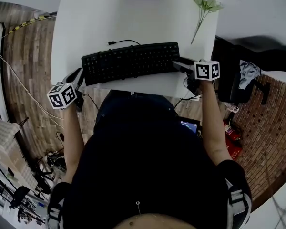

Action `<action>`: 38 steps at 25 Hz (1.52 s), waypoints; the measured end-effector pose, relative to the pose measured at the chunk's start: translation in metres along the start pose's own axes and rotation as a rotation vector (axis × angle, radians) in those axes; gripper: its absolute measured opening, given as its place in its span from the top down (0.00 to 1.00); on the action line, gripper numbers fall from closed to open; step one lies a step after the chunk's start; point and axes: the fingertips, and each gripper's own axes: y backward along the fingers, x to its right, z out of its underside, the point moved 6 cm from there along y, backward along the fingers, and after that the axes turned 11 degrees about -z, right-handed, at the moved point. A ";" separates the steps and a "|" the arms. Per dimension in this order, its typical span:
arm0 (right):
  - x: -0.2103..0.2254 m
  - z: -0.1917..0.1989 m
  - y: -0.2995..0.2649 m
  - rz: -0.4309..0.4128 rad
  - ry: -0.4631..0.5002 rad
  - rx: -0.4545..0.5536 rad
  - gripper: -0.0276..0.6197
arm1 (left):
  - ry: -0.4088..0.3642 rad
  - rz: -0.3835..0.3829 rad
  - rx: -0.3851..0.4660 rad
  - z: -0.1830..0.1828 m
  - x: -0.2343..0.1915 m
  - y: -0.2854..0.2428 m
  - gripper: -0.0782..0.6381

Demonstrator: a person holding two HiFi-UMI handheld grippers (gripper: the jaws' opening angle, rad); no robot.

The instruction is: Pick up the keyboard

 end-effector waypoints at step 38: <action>-0.046 -0.021 0.020 0.053 -0.046 0.008 0.70 | 0.214 0.151 -0.189 0.029 0.006 -0.013 0.55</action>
